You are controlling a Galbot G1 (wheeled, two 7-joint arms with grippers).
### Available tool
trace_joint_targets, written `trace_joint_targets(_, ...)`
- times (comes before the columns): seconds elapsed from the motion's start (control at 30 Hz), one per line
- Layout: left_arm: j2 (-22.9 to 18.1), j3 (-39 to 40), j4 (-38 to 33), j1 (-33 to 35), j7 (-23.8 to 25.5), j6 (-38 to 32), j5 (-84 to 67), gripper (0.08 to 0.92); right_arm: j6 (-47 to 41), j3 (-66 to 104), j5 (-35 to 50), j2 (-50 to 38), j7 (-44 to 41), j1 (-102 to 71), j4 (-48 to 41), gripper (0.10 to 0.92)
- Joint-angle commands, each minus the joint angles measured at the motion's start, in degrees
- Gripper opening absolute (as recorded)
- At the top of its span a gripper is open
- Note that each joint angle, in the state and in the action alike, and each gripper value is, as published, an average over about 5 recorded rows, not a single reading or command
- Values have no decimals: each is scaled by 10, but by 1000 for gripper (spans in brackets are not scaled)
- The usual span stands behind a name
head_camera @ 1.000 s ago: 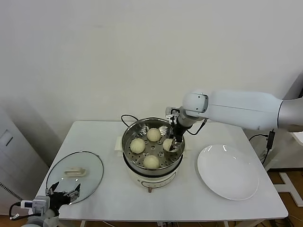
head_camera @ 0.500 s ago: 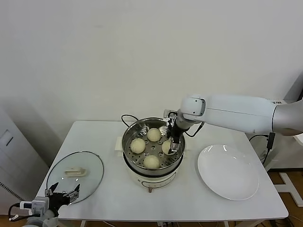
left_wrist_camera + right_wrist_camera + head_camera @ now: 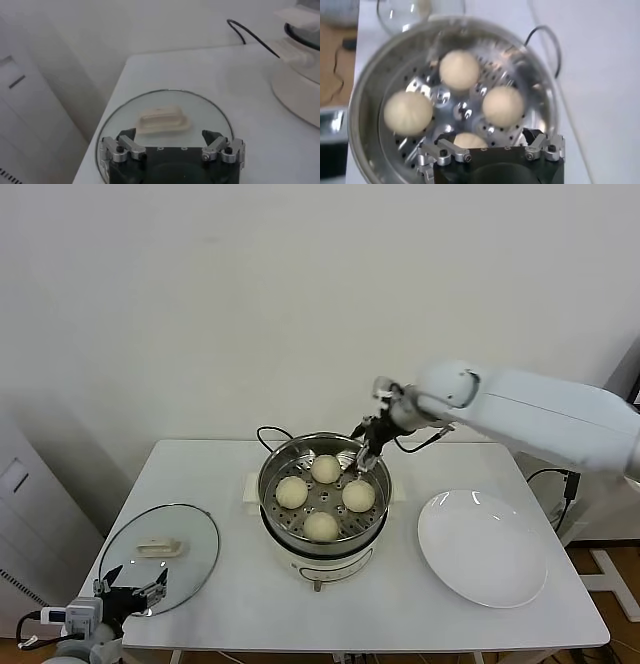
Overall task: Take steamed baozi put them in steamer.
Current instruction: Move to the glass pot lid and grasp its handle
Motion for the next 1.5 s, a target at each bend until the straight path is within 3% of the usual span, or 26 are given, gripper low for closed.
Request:
trace_joint_targets(0.03, -18, 0, 4, -11, 5, -5, 19, 823, 147, 394, 41, -184, 158, -314, 65, 823)
trace_joint_targets(0.27, -22, -8, 2, -16, 22, -23, 45, 823, 257, 677, 14, -186, 252, -612, 106, 823)
trace_joint_targets(0.53, -15, -15, 20, -4, 65, -91, 153, 823, 296, 974, -125, -48, 318, -895, 129, 823)
trace_joint_targets(0.83, -10, -23, 61, 11, 100, -197, 424, 823, 301, 1121, -231, 72, 312, -1037, 145, 823)
trace_joint_targets(1.2, -56, -49, 178, 1, 66, -369, 863, 823, 304, 1163, -273, 160, 302, -1072, 140, 823)
trace_joint_targets(1.5, -92, -47, 267, -56, -14, -425, 1063, 823, 306, 1170, -277, 191, 303, -1070, 130, 823)
